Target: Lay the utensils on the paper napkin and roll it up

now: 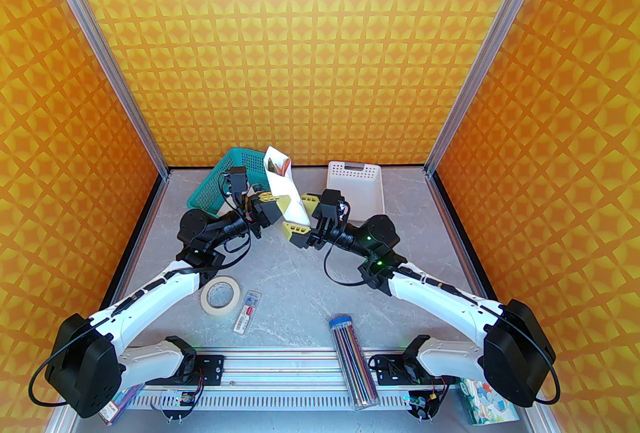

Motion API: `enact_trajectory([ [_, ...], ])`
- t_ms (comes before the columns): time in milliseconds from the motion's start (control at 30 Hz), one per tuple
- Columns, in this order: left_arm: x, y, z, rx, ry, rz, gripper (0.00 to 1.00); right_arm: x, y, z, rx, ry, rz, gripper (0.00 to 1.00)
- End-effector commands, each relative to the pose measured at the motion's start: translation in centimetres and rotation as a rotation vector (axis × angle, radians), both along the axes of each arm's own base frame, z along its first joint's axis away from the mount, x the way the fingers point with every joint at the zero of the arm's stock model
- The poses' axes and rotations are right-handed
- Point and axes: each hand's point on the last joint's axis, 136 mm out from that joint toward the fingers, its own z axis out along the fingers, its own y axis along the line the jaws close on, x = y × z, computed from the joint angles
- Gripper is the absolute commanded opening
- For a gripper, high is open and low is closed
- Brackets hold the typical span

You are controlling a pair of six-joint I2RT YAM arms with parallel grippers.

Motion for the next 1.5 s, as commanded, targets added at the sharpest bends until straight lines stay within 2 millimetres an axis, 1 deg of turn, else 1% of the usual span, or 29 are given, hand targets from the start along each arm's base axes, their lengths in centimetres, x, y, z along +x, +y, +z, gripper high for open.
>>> enact_trajectory([
  [0, -0.6, -0.1, 2.2, -0.034, -0.059, -0.014, 0.0, -1.4, 0.7, 1.7, 0.027, -0.015, 0.086, 0.6],
  [167, -0.6, -0.2, 2.0, -0.039, -0.054, -0.02, 0.0, -1.8, 0.4, 2.8, 0.063, -0.029, 0.095, 0.53],
  [300, -0.8, -0.2, 2.1, -0.042, -0.057, -0.033, 0.0, -2.0, 0.6, 3.6, 0.08, -0.026, 0.141, 0.4],
  [400, -1.1, -0.2, 2.0, -0.041, -0.054, -0.049, 0.0, -1.7, 0.4, 3.9, 0.096, -0.014, 0.158, 0.34],
  [533, -1.4, -0.3, 1.9, -0.036, -0.055, -0.065, 0.0, -1.4, 0.0, 4.2, 0.112, 0.002, 0.162, 0.29],
  [667, -1.5, -0.7, 1.6, -0.029, -0.05, -0.088, 0.0, -1.7, 0.3, 4.4, 0.113, 0.04, 0.215, 0.27],
  [733, -1.5, -0.7, 1.4, -0.026, -0.049, -0.094, 0.0, -1.7, 0.4, 4.3, 0.116, 0.062, 0.23, 0.24],
  [833, -1.4, -0.7, 1.3, -0.024, -0.05, -0.09, 0.05, -1.5, 0.4, 4.0, 0.122, 0.091, 0.223, 0.2],
  [933, -1.3, -0.5, 1.3, -0.019, -0.04, -0.085, 0.12, -1.2, 0.0, 3.6, 0.128, 0.11, 0.198, 0.16],
  [1133, -0.5, 1.0, 0.8, -0.015, -0.001, -0.044, 0.28, 0.1, -1.5, 3.1, 0.125, 0.131, 0.108, 0.1],
  [1200, -0.4, 1.4, 0.5, -0.007, 0.011, -0.031, 0.37, 0.6, -2.0, 2.8, 0.113, 0.135, 0.075, 0.1],
  [1300, -0.5, 2.2, 0.1, 0.004, 0.02, -0.011, 0.48, 0.9, -2.7, 2.6, 0.102, 0.132, 0.041, 0.1],
  [1400, -0.5, 3.1, -0.1, 0.004, 0.03, 0.004, 0.63, 0.6, -3.2, 2.7, 0.086, 0.116, 0.024, 0.09],
  [1467, -0.8, 3.0, 0.0, 0.007, 0.029, -0.017, 0.72, 0.3, -3.3, 2.9, 0.081, 0.107, 0.03, 0.1],
])
